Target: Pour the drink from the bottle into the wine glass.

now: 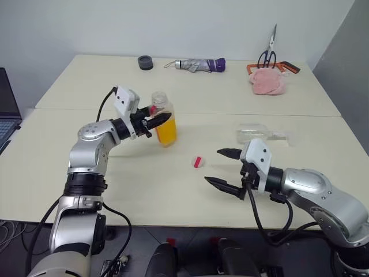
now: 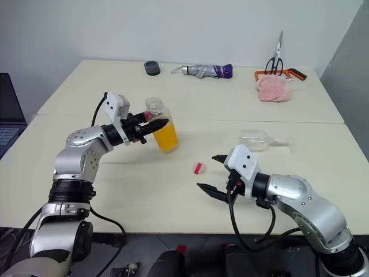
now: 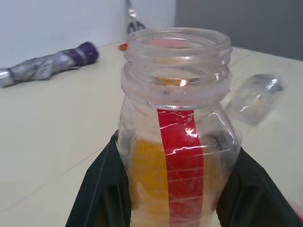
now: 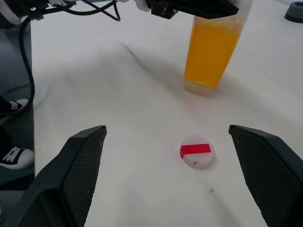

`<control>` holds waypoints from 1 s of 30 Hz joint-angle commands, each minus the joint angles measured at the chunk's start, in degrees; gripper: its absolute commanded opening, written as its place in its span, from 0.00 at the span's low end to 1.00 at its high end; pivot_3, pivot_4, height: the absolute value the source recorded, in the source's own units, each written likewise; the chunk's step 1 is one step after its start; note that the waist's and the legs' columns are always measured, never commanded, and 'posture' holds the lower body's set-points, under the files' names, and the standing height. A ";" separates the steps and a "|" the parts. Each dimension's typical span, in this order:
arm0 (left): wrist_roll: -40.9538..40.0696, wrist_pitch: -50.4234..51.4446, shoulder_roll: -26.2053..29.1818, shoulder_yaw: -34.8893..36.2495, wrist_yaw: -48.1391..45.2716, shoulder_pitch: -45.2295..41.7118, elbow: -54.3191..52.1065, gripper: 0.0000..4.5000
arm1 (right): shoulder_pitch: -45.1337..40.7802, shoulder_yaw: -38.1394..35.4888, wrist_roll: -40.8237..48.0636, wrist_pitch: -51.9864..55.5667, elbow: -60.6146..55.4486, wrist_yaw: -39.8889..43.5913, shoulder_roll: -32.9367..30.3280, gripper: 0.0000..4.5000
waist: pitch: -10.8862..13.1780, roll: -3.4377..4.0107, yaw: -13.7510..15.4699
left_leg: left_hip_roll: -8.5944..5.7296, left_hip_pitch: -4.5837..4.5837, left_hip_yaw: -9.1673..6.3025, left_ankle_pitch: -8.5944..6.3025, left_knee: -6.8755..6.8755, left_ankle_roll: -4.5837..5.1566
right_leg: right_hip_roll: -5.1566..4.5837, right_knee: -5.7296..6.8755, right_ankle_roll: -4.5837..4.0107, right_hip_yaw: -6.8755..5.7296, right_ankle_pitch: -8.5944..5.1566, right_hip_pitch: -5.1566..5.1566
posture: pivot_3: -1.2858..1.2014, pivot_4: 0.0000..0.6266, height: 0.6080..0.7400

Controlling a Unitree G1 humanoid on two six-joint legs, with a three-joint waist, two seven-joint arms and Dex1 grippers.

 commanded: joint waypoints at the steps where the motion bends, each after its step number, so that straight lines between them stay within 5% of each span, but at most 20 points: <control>1: 1.16 -3.50 0.64 2.69 4.30 0.33 -0.05 0.39 | -3.94 1.62 -1.88 -1.02 1.35 -0.67 2.89 0.98 | 0.00 0.00 -0.01 | 0.00 0.01 0.01 0.00 0.00 0.00 | 0.00 0.02 0.00 0.00 0.00 0.00 | 0.52 0.24 1.00; 16: 4.98 -11.01 1.73 6.67 19.59 -1.90 12.10 0.39 | -16.90 8.53 -8.92 0.59 12.86 -2.97 17.15 0.98 | -0.02 -0.02 -0.13 | -0.01 0.06 -0.02 0.00 0.02 -0.01 | -0.06 0.20 -0.02 -0.01 0.01 -0.06 | 0.52 0.24 1.00; 30: 4.52 -11.24 0.98 7.77 25.30 -2.41 16.37 0.39 | -17.72 9.16 -11.16 0.69 14.14 -1.20 19.43 0.98 | -0.02 -0.02 -0.34 | -0.01 0.18 -0.05 0.00 0.03 -0.01 | -0.08 0.41 -0.03 -0.01 0.00 -0.08 | 0.52 0.24 1.00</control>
